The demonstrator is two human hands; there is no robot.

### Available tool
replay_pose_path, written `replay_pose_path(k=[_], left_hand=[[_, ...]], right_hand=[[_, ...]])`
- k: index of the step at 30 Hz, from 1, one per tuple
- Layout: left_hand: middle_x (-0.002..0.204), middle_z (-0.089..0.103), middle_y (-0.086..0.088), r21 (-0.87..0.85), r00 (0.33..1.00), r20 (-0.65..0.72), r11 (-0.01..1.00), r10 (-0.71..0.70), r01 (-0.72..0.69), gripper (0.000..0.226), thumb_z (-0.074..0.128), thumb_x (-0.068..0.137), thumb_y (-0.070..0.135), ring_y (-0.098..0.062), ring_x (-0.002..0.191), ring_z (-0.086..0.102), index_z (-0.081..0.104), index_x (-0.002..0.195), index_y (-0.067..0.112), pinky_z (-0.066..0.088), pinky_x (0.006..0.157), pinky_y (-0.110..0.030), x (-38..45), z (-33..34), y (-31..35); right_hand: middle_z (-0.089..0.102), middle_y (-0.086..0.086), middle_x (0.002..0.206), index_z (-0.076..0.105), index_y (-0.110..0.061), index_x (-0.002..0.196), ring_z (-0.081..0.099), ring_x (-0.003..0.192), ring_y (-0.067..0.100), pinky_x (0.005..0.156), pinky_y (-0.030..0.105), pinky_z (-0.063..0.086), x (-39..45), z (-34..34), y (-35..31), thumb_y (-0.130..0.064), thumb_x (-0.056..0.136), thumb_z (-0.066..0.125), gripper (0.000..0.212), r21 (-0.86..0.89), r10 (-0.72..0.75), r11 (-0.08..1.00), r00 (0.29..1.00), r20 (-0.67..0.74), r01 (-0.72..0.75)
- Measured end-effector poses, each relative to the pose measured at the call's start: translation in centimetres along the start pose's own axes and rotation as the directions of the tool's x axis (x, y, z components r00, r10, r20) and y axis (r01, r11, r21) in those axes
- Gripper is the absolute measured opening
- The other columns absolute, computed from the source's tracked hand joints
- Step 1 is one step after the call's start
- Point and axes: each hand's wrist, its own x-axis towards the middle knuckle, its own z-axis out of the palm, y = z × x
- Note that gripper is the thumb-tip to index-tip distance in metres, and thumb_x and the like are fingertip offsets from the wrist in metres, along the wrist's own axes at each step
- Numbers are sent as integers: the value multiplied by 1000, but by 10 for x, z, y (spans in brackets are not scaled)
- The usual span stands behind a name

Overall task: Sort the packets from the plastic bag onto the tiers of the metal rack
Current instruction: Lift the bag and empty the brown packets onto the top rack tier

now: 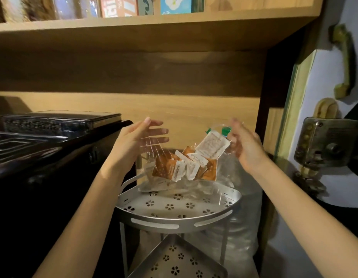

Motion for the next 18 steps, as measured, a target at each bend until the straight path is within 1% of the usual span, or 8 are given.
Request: replay_pose_path(k=[1,3,5,7,10,12,15,18], left_hand=[[98,73,-8,5,1000,-9,1000,8,-8,34,42,93,40,-29,90,69,67,98,18,55,73,-35,2,0,4],[96,74,-7,27,999,-12,999,37,-36,34,40,94,40,-28,89,70,66,99,19,57,73,-35,6,0,11],[96,74,-6,53,997,-22,996,72,-71,34,40,95,40,-27,87,71,66,99,19,56,73,-35,9,-1,18],[94,74,-6,76,995,-36,993,98,-95,34,40,95,40,-28,84,71,66,100,19,57,71,-33,12,-2,23],[91,75,-6,66,992,-70,993,104,-99,34,39,96,39,-27,83,71,65,102,18,56,72,-34,17,-4,27],[91,75,-7,61,991,-81,993,104,-99,35,38,96,38,-27,85,71,65,102,17,55,74,-35,19,-6,28],[93,74,-6,45,992,-70,994,104,-101,35,39,95,39,-25,85,71,65,103,17,58,71,-31,22,-8,30],[92,75,-7,7,998,-55,1000,20,-20,33,41,93,43,-27,86,70,65,102,21,56,74,-37,22,-8,28]], right_hand=[[45,-8,49,59,-23,67,44,52,12,53,26,37,2,-1,-5,-45,68,68,24,24,-1,1000,1000,29,0],[47,-8,49,54,-22,53,45,55,14,56,29,38,8,-4,-14,-28,83,57,30,27,-17,1000,995,99,14],[54,-3,54,49,-16,56,49,61,16,60,31,42,13,-5,-20,-9,84,45,28,28,-39,999,987,154,35],[61,-3,55,45,-14,66,55,59,14,58,28,46,18,-8,-25,1,81,43,22,-4,-57,998,987,151,58],[71,-5,65,49,-15,76,65,61,9,55,21,51,24,-12,-30,2,82,52,19,-97,-98,989,987,126,111],[75,-2,75,54,-17,81,67,65,8,55,20,53,27,-16,-30,0,81,59,18,-120,-110,985,984,138,127],[76,0,83,59,-18,90,69,71,10,57,20,54,29,-20,-28,-6,79,66,18,-122,-139,980,982,127,154],[76,-1,85,63,-18,91,70,73,10,57,20,55,29,-22,-25,-8,79,68,17,-147,-130,978,985,113,146]])
